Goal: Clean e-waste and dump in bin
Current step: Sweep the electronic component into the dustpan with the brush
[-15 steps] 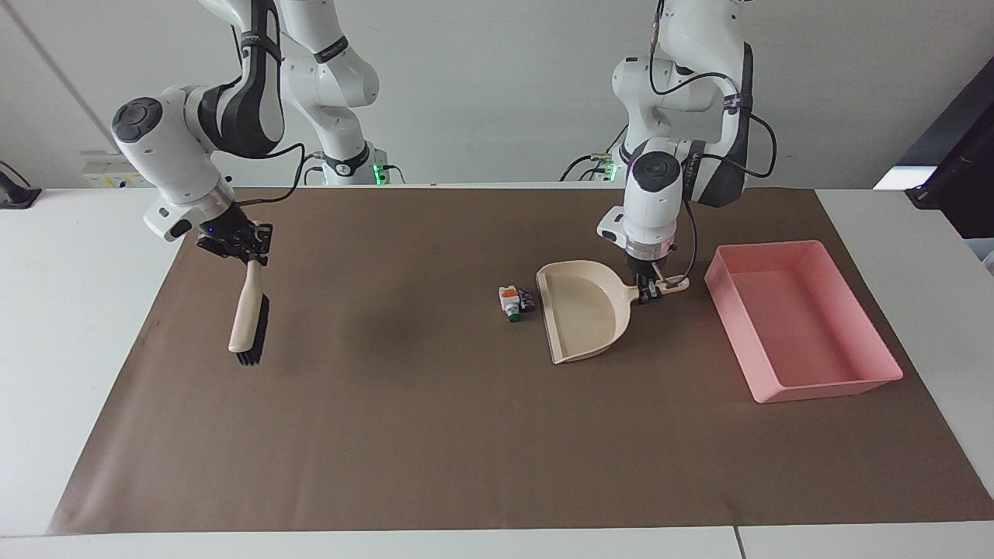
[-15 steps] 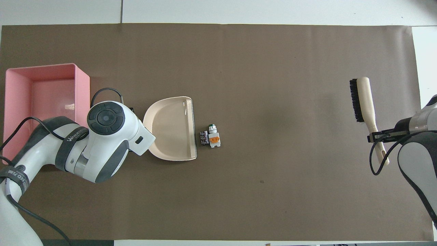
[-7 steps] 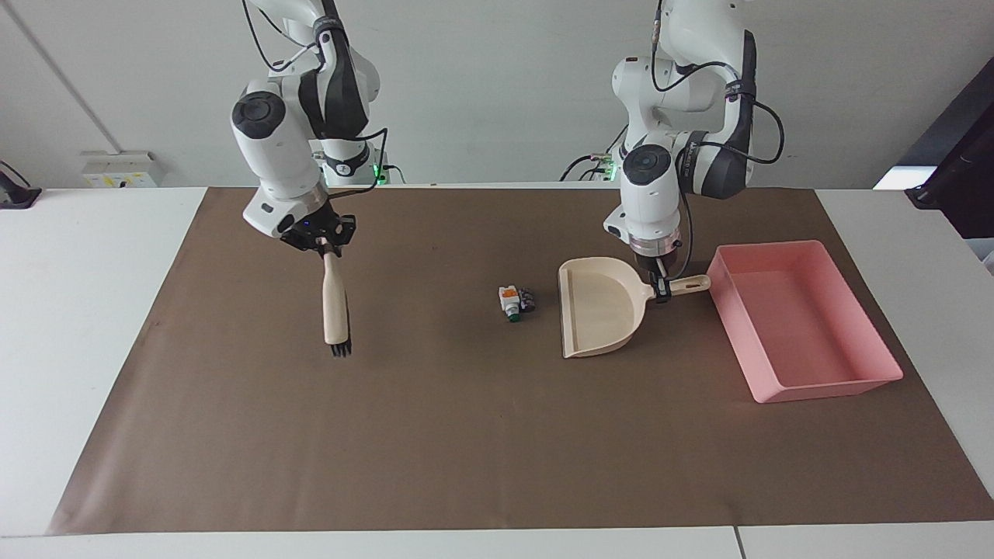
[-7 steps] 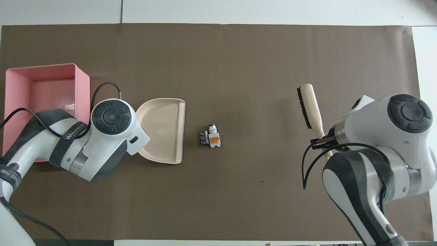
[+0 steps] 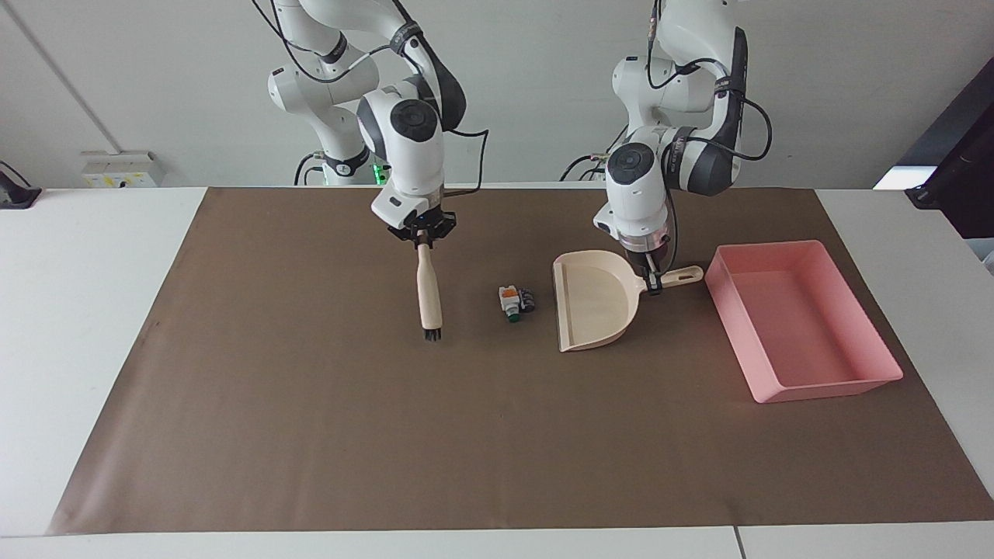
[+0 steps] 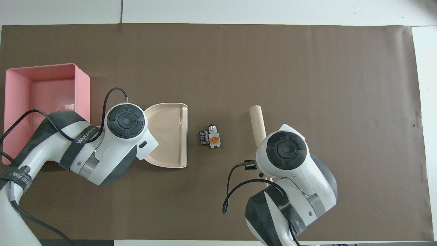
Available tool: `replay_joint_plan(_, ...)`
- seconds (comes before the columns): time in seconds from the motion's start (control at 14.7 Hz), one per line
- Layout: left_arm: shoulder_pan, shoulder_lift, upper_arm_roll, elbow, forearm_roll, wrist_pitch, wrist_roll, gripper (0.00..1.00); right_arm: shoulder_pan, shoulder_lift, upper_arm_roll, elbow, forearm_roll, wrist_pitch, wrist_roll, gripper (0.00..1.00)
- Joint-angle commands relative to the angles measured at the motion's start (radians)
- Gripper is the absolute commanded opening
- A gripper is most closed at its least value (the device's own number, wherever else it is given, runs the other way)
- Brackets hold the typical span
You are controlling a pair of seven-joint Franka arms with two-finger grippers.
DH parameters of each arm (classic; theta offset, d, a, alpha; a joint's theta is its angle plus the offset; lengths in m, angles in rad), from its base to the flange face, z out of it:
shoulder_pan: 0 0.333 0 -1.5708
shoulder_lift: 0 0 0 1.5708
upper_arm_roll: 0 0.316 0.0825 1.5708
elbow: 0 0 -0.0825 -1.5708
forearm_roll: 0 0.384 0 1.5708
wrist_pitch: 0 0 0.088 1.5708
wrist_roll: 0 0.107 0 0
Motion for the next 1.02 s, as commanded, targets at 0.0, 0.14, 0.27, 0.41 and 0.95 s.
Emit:
replay_joint_plan(0.0,-0.036,-0.015,0.01,-0.006,0.014,-0.027,-0.034,0.0,0.06,0.036,-0.007,-0.004,-0.006,0.041,0.084,0.0)
replay_joint_plan(0.14,-0.038,-0.015,0.01,-0.011,0.014,-0.025,-0.057,0.0,0.073,0.065,-0.007,-0.004,-0.006,0.083,0.121,0.0)
replay_joint_plan(0.27,-0.039,-0.009,0.008,-0.022,0.016,-0.018,-0.082,0.0,0.124,0.119,-0.007,0.016,-0.006,0.106,0.167,0.0)
replay_joint_plan(0.41,-0.047,-0.01,0.01,-0.026,0.016,-0.022,-0.088,0.0,0.164,0.171,-0.007,0.042,-0.015,0.12,0.204,0.0)
replay_joint_plan(0.95,-0.064,-0.016,0.01,-0.037,0.016,-0.024,-0.12,0.0,0.238,0.28,0.02,0.143,0.175,0.267,0.206,0.0)
